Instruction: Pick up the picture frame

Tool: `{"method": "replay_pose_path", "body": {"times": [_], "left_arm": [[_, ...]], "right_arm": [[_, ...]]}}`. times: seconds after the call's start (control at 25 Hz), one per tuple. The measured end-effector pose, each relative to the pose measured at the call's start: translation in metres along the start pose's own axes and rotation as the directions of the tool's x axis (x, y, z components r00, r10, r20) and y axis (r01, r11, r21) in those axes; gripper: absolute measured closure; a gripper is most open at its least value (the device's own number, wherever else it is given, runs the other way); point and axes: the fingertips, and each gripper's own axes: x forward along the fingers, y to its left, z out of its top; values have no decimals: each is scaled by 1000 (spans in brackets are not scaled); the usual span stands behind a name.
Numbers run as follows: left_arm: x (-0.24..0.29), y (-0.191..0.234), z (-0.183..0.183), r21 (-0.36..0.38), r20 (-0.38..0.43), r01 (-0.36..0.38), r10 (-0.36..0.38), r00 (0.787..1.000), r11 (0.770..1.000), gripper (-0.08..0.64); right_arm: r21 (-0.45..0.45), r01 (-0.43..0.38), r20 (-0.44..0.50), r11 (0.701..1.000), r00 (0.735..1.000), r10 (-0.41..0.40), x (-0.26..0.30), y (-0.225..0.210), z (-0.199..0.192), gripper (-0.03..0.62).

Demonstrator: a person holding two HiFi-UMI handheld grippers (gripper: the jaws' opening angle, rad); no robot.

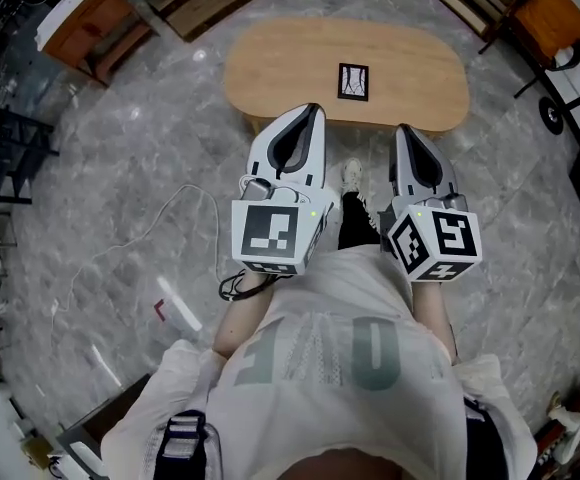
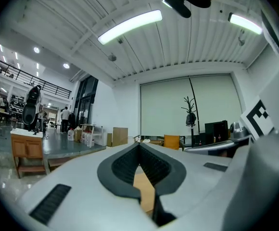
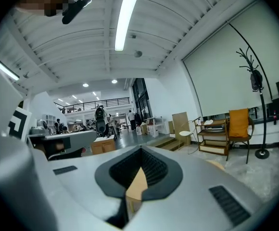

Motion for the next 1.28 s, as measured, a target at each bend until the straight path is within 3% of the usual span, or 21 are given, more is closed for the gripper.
{"method": "replay_pose_path", "body": {"times": [0.2, 0.44, 0.76, 0.92, 1.12, 1.28], "left_arm": [[19, 11, -1, 18, 12, -21, 21, 1000, 1000, 551], [48, 15, -12, 14, -19, -42, 42, 999, 999, 551], [69, 28, -16, -21, -18, -71, 70, 997, 997, 551], [83, 41, -29, -22, -85, -97, 95, 992, 995, 551], [115, 47, -35, -47, -91, -84, 80, 993, 995, 551], [154, 58, -30, -13, -98, -67, 65, 993, 998, 551]], "right_arm": [[21, 6, 40, 1000, 999, -7, 16, -16, 3, 588], [38, 23, -10, 999, 1000, -23, 40, -42, -12, 588], [-45, 70, -1, 997, 998, -70, 65, -56, -4, 588], [-49, 55, -39, 997, 998, -57, 84, -63, -11, 588], [-48, 33, -69, 998, 997, -37, 115, -77, -14, 588], [-38, 22, -66, 999, 998, -25, 152, -92, -5, 588]]}}
